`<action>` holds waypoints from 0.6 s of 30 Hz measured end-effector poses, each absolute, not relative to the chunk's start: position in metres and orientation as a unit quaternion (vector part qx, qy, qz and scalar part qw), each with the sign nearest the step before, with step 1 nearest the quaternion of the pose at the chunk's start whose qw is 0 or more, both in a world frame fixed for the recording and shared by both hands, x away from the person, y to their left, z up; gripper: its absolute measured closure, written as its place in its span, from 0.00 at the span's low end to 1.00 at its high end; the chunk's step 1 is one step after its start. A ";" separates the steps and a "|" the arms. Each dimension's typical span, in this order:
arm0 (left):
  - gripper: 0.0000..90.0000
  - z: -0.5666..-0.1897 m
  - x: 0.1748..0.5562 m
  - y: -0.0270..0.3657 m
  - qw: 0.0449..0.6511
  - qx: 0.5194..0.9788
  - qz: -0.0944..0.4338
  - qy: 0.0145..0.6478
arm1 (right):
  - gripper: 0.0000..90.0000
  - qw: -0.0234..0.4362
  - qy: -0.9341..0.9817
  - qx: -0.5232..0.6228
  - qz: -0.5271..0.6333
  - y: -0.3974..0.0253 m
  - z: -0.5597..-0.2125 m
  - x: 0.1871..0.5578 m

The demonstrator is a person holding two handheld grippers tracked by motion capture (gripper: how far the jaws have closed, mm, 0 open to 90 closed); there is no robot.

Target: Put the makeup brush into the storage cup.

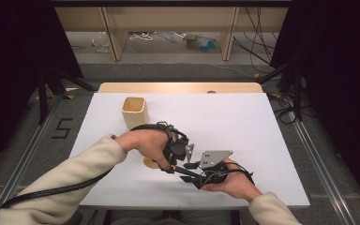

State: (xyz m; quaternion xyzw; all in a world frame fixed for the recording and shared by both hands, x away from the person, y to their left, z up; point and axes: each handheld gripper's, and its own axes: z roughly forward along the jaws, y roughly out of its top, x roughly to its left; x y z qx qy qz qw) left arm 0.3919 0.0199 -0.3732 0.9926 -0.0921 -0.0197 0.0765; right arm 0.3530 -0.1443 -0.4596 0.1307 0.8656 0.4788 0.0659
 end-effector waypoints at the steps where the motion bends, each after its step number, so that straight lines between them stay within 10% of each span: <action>1: 0.73 -0.372 0.394 0.019 0.064 0.992 -0.016 -0.107 | 0.65 0.068 0.867 0.130 0.477 -0.144 -0.459 0.353; 18: 0.73 -0.370 0.396 0.018 0.062 0.993 -0.017 -0.099 | 0.76 0.084 0.869 0.123 0.471 -0.142 -0.458 0.354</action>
